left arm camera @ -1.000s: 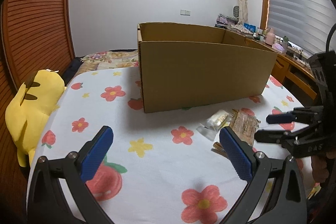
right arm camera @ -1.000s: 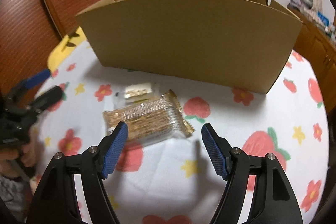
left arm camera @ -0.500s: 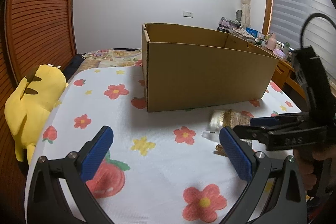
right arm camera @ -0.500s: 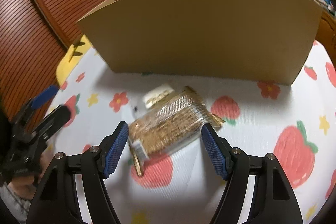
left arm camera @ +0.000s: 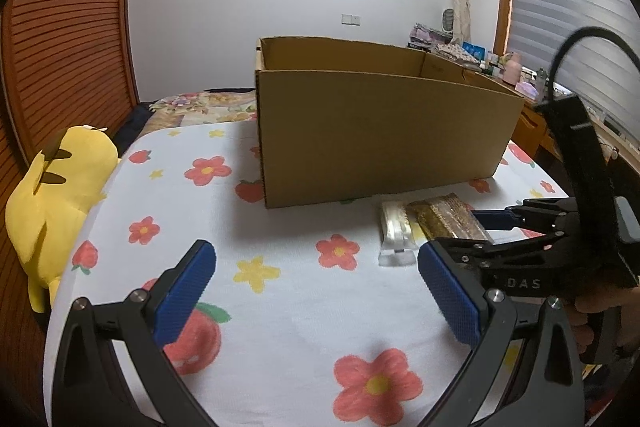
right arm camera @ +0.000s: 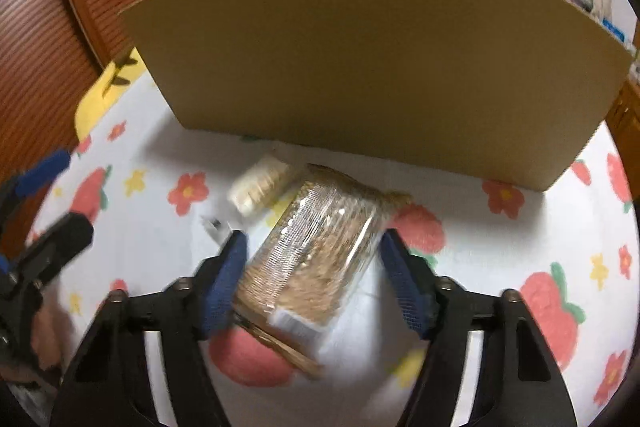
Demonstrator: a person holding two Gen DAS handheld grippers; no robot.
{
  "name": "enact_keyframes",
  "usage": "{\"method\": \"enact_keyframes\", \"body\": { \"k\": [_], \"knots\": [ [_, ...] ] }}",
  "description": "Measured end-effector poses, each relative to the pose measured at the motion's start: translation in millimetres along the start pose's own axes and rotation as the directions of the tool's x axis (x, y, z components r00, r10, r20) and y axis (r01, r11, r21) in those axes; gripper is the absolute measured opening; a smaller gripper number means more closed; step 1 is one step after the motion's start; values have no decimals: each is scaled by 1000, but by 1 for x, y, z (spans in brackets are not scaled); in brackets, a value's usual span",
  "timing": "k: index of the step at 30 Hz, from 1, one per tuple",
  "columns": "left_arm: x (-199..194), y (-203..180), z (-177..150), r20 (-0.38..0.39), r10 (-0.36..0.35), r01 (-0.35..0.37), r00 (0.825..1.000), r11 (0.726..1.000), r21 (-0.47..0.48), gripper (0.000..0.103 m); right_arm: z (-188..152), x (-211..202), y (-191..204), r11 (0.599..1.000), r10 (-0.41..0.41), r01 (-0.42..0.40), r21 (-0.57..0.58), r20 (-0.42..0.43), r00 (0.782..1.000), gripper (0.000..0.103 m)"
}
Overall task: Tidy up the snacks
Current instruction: 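Close the right tool on the clear-wrapped biscuit bar, then grasp the small white packet with the left tool while the right tool holds the biscuit bar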
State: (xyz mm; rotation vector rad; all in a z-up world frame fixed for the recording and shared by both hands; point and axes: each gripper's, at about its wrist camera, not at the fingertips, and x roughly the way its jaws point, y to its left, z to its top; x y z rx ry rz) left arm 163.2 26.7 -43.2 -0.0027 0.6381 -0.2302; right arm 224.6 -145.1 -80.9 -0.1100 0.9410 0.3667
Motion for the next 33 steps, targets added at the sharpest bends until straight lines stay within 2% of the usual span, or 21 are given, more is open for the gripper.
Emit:
{"method": "enact_keyframes", "body": {
  "k": [3,5,13,15,16,18,20,28,29,31,33],
  "knots": [
    [5,-7,2,-16,-16,16,1000,1000,19,102,-5,-6,-6,1000,0,0,-8,2,1000,48],
    [10,-12,4,-32,-25,26,999,999,34,102,-10,-11,-13,1000,5,-5,-5,8,1000,45],
    [38,-31,13,-114,-88,93,990,995,39,98,-28,-24,-30,1000,15,-15,22,31,999,43],
    [45,-34,16,-134,-100,106,986,994,33,88,-29,-22,-28,1000,6,-6,15,41,999,43],
    [49,-36,18,-146,-104,110,984,993,32,86,-29,-23,-28,1000,6,-7,15,43,999,43],
    [56,-38,20,-166,-104,110,981,993,31,69,-31,-22,-26,1000,0,0,10,52,999,44],
    [63,-41,22,-194,-108,116,975,993,30,59,-32,-22,-25,1000,-10,9,2,60,998,44],
    [84,-56,26,-249,-107,125,963,991,56,52,-33,-22,-25,1000,-7,7,2,61,998,44],
    [86,-57,25,-257,-104,123,961,991,58,45,-33,-22,-24,1000,-13,13,-3,60,998,45],
    [90,-58,24,-273,-101,121,957,991,57,39,-32,-22,-24,1000,-15,15,-4,60,998,45],
    [91,-58,24,-270,-94,116,958,991,64,27,-31,-21,-23,1000,-14,14,-3,60,998,45]
  ]
}}
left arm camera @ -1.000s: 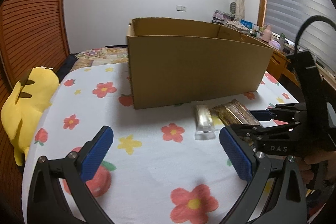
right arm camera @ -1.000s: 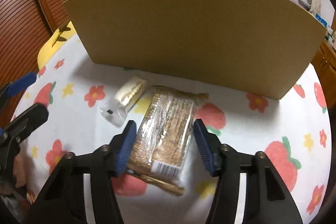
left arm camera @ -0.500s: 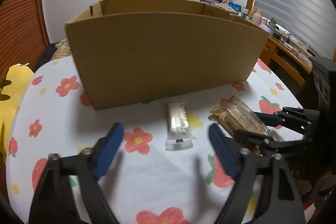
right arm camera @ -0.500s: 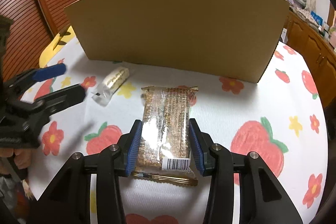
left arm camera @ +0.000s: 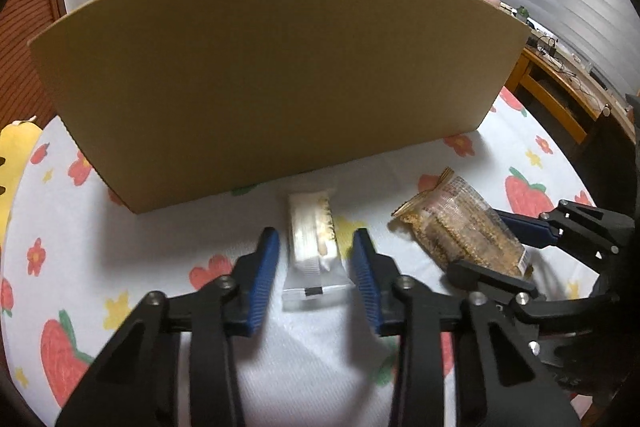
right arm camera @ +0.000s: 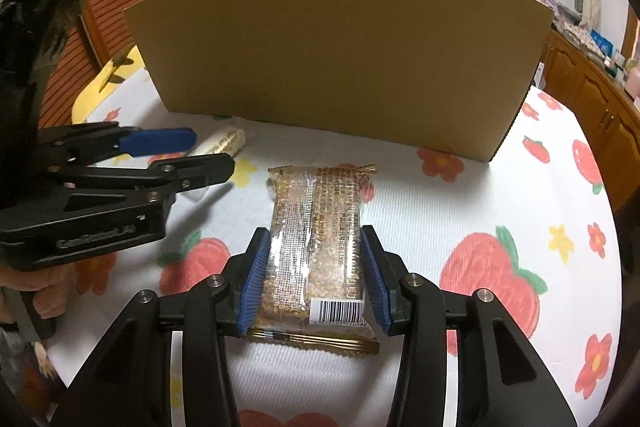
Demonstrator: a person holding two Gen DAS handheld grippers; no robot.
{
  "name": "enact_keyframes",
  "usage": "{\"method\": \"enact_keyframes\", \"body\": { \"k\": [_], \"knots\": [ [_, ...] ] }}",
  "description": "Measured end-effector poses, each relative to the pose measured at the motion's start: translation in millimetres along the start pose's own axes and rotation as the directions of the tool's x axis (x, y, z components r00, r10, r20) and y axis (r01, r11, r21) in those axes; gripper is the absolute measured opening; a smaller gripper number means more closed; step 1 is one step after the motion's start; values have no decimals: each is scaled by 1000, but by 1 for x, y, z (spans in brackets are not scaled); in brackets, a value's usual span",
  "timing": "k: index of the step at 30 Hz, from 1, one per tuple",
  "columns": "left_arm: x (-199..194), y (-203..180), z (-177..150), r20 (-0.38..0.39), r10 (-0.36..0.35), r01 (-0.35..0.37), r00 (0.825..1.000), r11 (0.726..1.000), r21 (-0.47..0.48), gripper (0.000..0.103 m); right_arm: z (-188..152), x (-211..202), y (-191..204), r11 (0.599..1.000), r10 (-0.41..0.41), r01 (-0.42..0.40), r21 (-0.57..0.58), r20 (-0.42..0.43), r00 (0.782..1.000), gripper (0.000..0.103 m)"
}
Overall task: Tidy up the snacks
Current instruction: 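Grasp the small white packet with the left tool while the right tool holds the biscuit bar, then carry the white packet with the left tool while the right tool carries the biscuit bar over the box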
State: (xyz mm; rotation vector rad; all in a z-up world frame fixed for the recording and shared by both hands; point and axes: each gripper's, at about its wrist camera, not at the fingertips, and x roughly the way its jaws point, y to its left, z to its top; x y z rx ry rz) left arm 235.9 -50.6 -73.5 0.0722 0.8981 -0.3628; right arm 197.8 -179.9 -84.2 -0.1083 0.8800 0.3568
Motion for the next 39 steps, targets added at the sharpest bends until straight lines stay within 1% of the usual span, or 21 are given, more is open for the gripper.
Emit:
{"method": "enact_keyframes", "body": {
  "k": [1,4,8,22,34,39],
  "knots": [
    [0,0,0,0,3,-3,1000,1000,3,24,0,0,0,1000,-1,1,0,0,1000,45],
    [-1,0,-2,0,-13,13,1000,1000,3,20,1,2,3,1000,-4,4,-4,0,1000,45],
    [-7,0,-7,18,0,0,1000,1000,12,20,1,2,4,1000,-4,4,-3,0,1000,45],
    [-47,2,-21,112,14,-13,994,1000,-10,20,0,2,2,1000,-1,1,-1,3,1000,45],
    [-80,6,-11,193,20,-17,981,1000,-21,20,-2,-1,-3,1000,9,-9,7,17,1000,43],
    [-92,6,-5,221,23,-19,975,1000,-20,20,-3,-7,-5,999,36,-36,3,37,999,43]
  ]
}}
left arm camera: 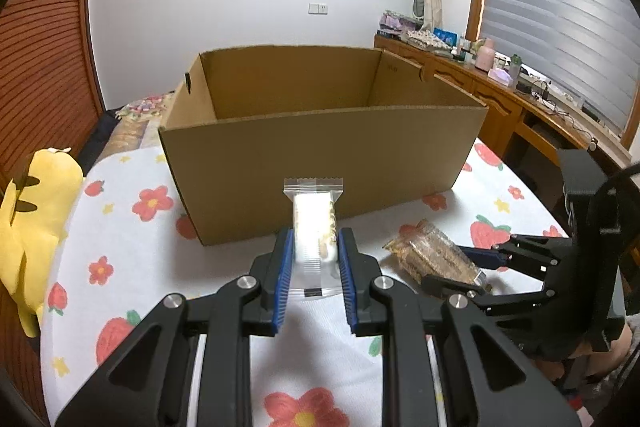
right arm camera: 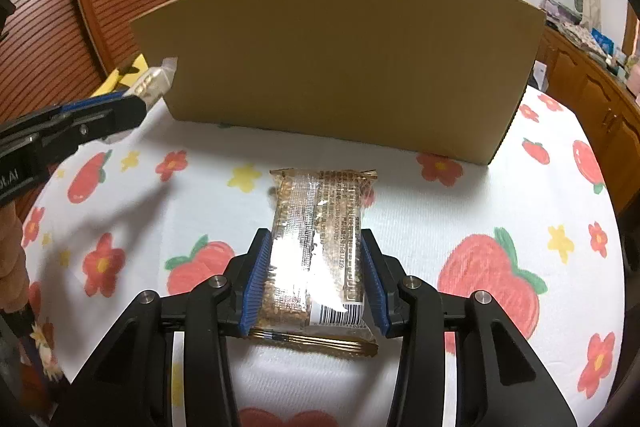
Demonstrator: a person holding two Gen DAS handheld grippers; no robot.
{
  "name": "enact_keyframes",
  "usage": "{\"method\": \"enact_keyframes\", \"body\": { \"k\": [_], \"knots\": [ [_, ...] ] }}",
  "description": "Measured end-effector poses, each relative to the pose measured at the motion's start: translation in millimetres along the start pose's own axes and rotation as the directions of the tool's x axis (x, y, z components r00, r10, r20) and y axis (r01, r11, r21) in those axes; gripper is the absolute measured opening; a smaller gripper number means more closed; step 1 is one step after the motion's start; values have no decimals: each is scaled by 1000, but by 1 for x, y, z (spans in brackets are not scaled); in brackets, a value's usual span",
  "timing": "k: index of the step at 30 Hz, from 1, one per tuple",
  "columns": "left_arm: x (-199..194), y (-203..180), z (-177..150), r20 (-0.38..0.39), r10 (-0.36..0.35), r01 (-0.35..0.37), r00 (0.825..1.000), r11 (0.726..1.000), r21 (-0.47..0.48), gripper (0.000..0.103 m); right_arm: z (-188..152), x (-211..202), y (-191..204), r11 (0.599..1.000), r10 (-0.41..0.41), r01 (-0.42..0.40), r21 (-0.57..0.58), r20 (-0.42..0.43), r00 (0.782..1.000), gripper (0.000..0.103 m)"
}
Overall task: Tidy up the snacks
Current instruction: 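Carry the white packet with the left tool while the right tool carries the biscuit bar over the box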
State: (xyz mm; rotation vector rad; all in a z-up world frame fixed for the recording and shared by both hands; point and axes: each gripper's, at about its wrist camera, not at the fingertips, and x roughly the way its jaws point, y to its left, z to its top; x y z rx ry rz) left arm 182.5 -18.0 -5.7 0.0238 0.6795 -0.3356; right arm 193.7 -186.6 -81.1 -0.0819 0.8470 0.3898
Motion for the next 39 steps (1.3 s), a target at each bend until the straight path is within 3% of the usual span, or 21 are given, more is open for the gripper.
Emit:
{"method": "enact_keyframes", "body": {
  "k": [9,21,32,39],
  "knots": [
    [-15,2,24,58,8,-9,998,1000,18,20,13,-41,-1,1000,22,-20,-22,97,995,43],
    [-18,16,72,92,12,-14,996,1000,17,20,84,-117,-8,997,-9,31,-73,286,958,43],
    [6,33,97,63,56,-57,996,998,16,20,124,-114,-15,994,-30,62,-88,321,946,43],
    [34,48,98,8,68,-68,998,998,-18,20,137,-80,-28,993,-87,106,-56,269,959,43]
  ]
}}
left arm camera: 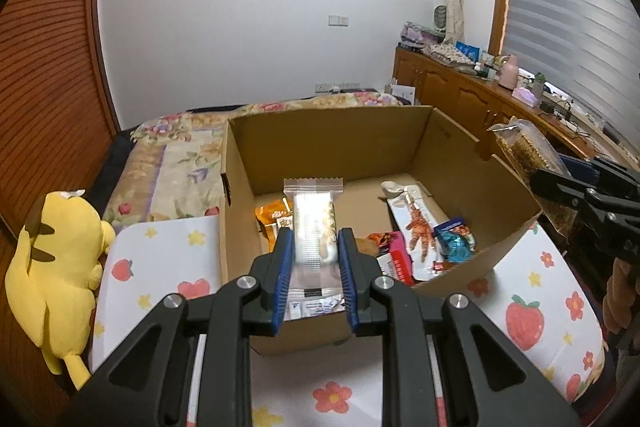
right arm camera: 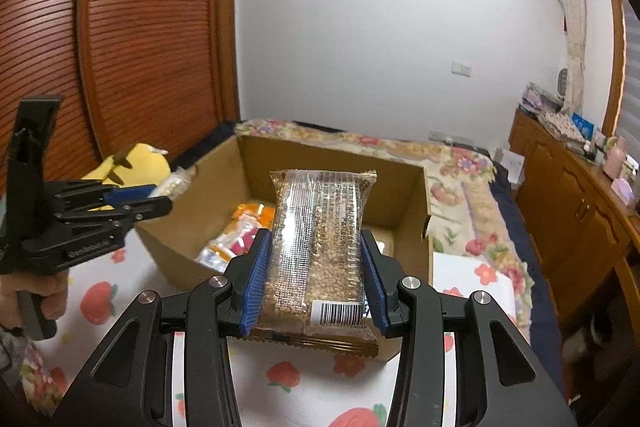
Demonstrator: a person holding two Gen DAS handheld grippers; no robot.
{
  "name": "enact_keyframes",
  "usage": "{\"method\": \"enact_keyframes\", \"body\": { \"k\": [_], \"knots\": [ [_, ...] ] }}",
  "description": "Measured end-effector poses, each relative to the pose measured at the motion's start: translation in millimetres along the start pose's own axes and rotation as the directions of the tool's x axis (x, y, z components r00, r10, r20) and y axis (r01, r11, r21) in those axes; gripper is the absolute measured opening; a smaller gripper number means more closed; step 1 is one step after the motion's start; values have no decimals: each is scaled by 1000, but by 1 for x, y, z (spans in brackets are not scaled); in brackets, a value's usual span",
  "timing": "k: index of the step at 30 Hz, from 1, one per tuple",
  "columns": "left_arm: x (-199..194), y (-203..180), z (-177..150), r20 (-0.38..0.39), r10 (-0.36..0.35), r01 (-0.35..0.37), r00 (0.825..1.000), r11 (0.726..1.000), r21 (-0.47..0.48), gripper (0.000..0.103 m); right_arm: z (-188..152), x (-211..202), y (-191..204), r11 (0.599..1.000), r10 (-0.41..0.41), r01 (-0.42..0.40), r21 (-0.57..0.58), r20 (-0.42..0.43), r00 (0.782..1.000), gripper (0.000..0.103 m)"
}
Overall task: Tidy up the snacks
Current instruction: 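Carry the white packet with the left tool while the right tool carries the biscuit bar over the box, then open both tools to drop the white packet and biscuit bar into the box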
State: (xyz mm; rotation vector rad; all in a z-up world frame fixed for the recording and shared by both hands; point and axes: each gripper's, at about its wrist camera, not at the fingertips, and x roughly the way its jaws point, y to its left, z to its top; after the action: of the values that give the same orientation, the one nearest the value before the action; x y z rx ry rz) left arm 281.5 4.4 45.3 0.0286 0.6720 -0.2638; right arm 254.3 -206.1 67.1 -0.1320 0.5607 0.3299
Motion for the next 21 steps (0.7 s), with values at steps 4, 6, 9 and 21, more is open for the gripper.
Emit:
{"method": "enact_keyframes", "body": {
  "k": [4,6,9,21],
  "knots": [
    [5,0,-3,-9,-1,1,1000,1000,-9,20,-1,18,-12,999,4,-3,41,-31,1000,43],
    [8,-1,-4,-14,0,0,1000,1000,-7,20,-2,25,-20,998,11,-8,68,-44,999,43],
    [10,-2,-5,-19,3,-3,1000,1000,-1,20,-5,35,-31,995,17,-10,103,-63,998,43],
    [19,-7,-1,-14,-29,28,999,999,-45,44,-14,56,-36,991,11,2,135,-100,995,44]
  ]
}}
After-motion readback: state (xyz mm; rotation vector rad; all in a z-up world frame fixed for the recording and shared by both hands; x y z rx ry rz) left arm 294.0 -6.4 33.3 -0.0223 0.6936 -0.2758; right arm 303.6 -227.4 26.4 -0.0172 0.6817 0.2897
